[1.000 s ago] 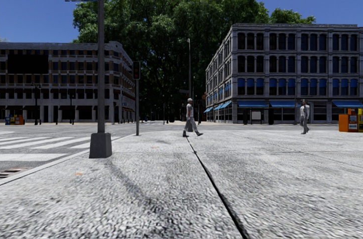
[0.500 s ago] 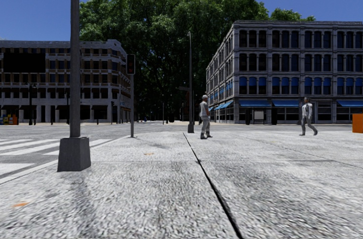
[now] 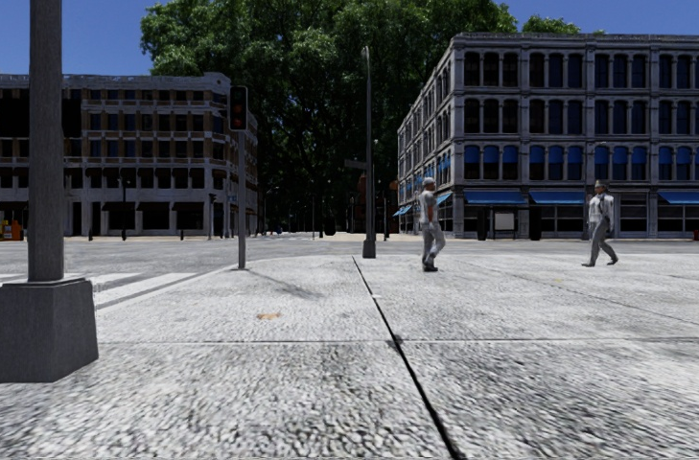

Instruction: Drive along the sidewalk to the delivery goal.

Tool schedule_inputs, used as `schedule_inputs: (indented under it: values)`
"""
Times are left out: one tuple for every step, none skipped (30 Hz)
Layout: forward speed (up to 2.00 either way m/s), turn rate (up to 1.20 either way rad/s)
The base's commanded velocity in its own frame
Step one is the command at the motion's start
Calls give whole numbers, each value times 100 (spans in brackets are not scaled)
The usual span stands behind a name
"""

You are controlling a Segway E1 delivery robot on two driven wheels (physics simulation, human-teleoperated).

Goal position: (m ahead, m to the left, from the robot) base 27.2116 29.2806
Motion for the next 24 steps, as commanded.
schedule_inputs:
  values:
    - [200, 10]
    - [200, 13]
    - [200, 19]
    - [200, 28]
    - [200, 35]
    - [200, 35]
    - [200, 38]
    - [200, 43]
    - [200, 46]
    - [200, 46]
    - [200, 47]
    - [200, 48]
    - [200, 49]
    - [200, 53]
    - [200, 53]
    - [200, 56]
    - [200, 56]
    - [200, 56]
    - [200, 57]
    - [200, 57]
    - [200, 57]
    - [200, 57]
    - [200, 57]
    - [200, 57]
